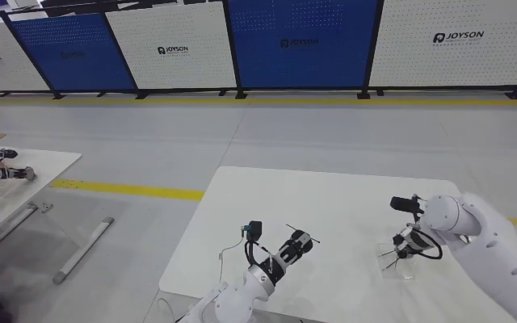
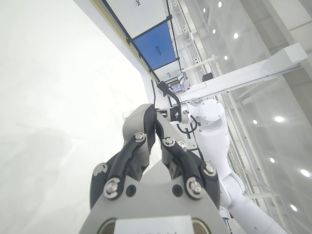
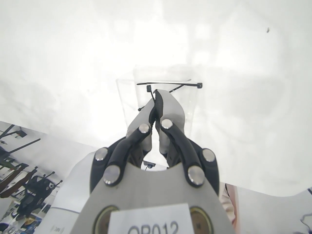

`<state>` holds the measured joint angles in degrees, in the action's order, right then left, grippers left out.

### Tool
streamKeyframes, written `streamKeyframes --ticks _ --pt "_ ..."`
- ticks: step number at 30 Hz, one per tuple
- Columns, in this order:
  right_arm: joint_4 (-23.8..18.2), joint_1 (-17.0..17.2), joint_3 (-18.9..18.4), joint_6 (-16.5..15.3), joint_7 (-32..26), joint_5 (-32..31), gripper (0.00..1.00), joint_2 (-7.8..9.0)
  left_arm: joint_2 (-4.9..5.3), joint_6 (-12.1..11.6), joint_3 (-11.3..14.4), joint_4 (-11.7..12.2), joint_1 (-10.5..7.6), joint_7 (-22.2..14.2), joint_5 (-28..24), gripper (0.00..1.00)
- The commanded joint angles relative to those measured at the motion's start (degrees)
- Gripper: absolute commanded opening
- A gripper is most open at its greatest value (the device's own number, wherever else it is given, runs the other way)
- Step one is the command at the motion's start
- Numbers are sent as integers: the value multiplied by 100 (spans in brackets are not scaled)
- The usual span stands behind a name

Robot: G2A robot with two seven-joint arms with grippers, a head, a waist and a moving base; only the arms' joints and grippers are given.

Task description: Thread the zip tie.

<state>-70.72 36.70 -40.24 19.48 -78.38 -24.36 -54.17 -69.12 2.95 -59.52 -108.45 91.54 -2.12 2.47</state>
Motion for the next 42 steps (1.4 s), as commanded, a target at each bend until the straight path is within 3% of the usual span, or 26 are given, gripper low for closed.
streamKeyframes --ticks 1,6,18,21,25,29,39,42 --pt "-386 332 -505 0 176 -25 0 154 0 0 0 0 0 0 0 0" --pt "-1479 1418 -1737 0 566 46 0 495 0 0 0 0 0 0 0 0" --pt "-1479 1418 -1737 0 566 46 0 495 0 0 0 0 0 0 0 0" --pt "-1588 1530 -1730 -20 861 6 0 483 0 0 0 0 0 0 0 0" --pt "-2044 1838 -2222 0 1441 429 0 521 0 0 0 0 0 0 0 0" --pt "-2688 2520 -2852 0 2147 492 0 613 0 0 0 0 0 0 0 0" --pt "-2688 2520 -2852 0 2147 492 0 613 -1 -6 3 -4 -5 3 -2 0" --pt "-2688 2520 -2852 0 2147 492 0 613 -46 20 145 9 -111 350 183 0"
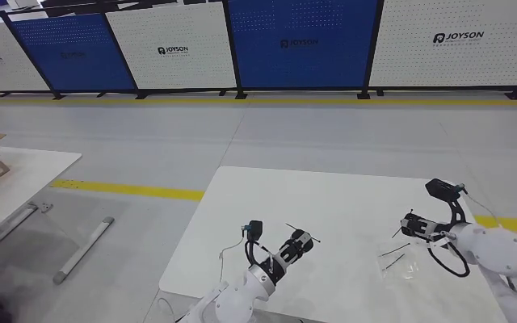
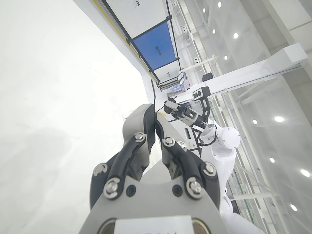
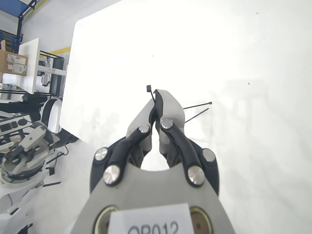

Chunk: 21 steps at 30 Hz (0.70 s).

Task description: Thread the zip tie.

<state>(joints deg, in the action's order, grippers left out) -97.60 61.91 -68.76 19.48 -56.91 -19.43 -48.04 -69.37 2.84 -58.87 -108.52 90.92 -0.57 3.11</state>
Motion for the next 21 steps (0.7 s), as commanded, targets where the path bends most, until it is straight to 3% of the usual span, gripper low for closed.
streamKeyframes --ticks 1,4,7,12,21 --pt "0 0 0 0 0 0 0 0 -44 53 169 43 -98 331 209 0" --pt "0 0 0 0 0 0 0 0 -133 183 476 296 -286 942 648 0" --pt "0 0 0 0 0 0 0 0 -202 205 725 579 -458 1117 839 0" --pt "0 0 0 0 0 0 0 0 -202 205 725 579 -458 1117 839 0" --pt "-436 441 172 0 1388 184 0 -212 -202 205 725 579 -458 1117 839 0"
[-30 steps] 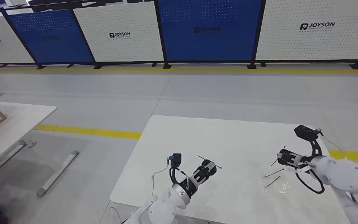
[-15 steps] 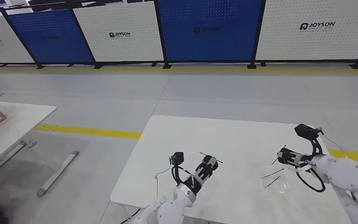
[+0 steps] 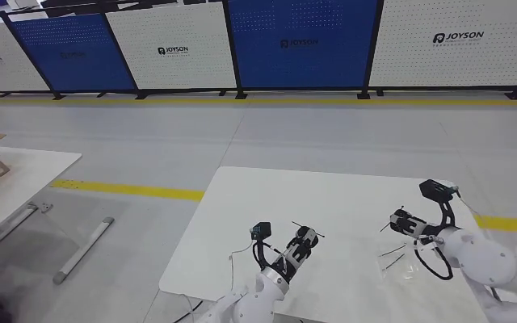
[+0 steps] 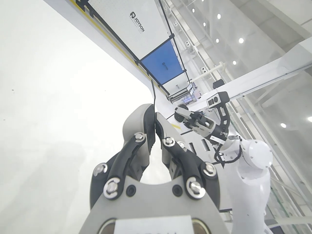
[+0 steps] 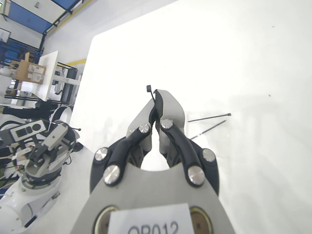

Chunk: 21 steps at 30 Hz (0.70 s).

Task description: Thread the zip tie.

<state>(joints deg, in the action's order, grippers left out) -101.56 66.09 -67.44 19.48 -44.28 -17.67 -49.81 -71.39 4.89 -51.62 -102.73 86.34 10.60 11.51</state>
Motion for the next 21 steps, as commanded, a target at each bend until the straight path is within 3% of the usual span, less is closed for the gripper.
streamKeyframes --ticks 1,3,17,21 --pt "-73 34 92 0 201 9 0 -70 0 0 0 0 0 0 0 0" --pt "-112 -18 317 0 -24 -73 0 -147 0 0 0 0 0 0 0 0" --pt "-112 -18 317 0 -24 -73 0 -147 0 0 0 0 0 0 0 0" --pt "-108 136 245 -77 442 290 0 -199 0 0 0 0 0 0 0 0"
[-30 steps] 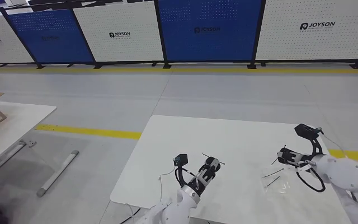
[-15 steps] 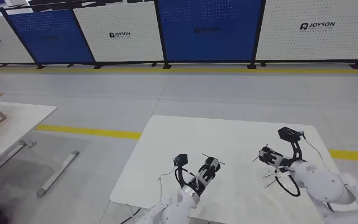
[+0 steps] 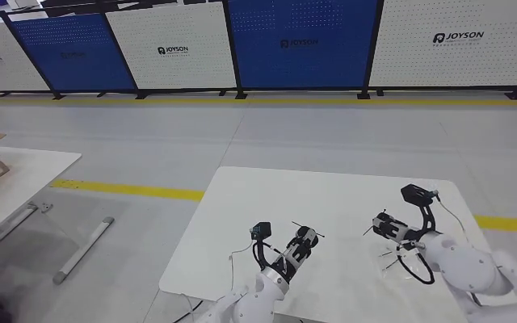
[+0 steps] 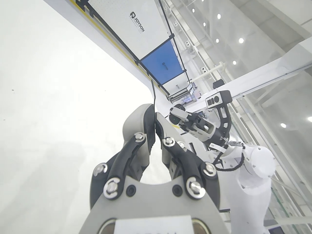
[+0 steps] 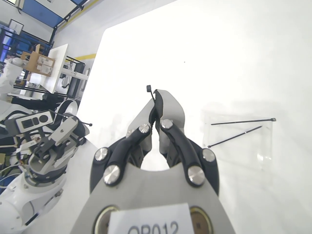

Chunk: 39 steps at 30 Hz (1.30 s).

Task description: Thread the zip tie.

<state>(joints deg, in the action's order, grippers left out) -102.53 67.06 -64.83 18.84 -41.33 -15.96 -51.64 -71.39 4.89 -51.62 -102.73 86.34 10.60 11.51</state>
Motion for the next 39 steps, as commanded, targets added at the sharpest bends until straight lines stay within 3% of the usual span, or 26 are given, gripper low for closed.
streamKeyframes --ticks 1,5,9,36,39 --pt "-24 67 -26 -34 225 211 0 -29 0 0 0 0 0 0 0 0" --pt "-127 190 -67 -65 530 523 0 -80 0 0 0 0 0 0 0 0" --pt "-301 262 59 -8 357 394 0 -95 0 0 0 0 0 0 0 0" --pt "-301 262 59 -8 357 394 0 -95 0 0 0 0 0 0 0 0" --pt "-319 466 -6 -170 760 411 0 -109 0 0 0 0 0 0 0 0"
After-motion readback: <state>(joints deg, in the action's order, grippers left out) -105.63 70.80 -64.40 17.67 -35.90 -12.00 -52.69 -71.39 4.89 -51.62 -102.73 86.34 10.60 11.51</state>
